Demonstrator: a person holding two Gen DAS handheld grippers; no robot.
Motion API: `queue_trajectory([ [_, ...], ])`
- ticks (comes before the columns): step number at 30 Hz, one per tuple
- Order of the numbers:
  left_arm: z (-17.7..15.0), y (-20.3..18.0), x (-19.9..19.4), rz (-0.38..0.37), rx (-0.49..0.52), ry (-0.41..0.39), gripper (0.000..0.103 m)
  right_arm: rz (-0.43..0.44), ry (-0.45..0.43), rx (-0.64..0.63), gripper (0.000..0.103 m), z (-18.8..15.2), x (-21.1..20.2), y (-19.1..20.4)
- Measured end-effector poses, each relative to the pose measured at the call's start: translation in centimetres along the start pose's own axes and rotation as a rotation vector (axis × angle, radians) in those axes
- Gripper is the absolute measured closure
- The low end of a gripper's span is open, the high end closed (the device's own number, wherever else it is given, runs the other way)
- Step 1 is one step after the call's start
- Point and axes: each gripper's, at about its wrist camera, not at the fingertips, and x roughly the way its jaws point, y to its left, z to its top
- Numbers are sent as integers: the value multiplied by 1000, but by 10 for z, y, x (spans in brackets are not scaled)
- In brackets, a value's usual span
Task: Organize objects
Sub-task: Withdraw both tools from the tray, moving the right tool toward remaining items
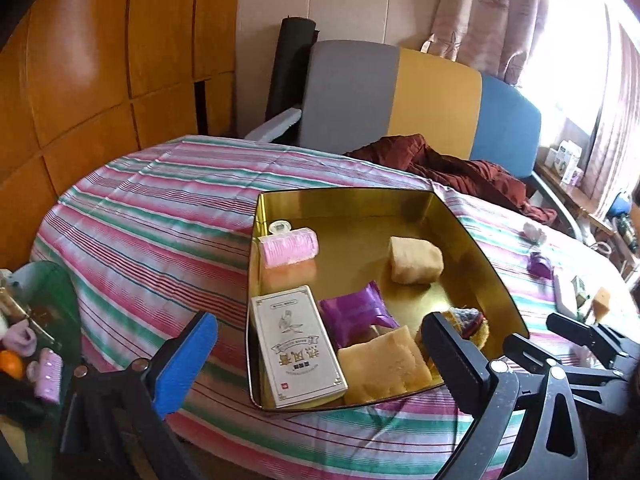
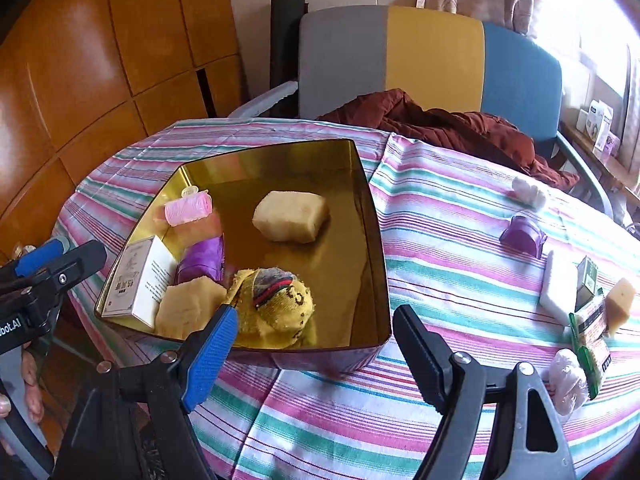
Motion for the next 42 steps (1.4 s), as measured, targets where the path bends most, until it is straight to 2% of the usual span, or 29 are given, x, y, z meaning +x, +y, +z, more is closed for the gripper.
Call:
queue_trajectory([
  [13,-9,-8,6,21,29,35,0,-25,-11,11,19,-3,-1,-5],
  [26,-10,-18,7,41,68,31,0,-41,-19,24,19,-4,-2,-12],
  [34,-12,-28,8,44,105,39,0,-66,-26,67,19,-3,-3,-35],
  [42,-10,-39,3,53,156,20,0,-129,-33,115,19,5,-11,-76],
])
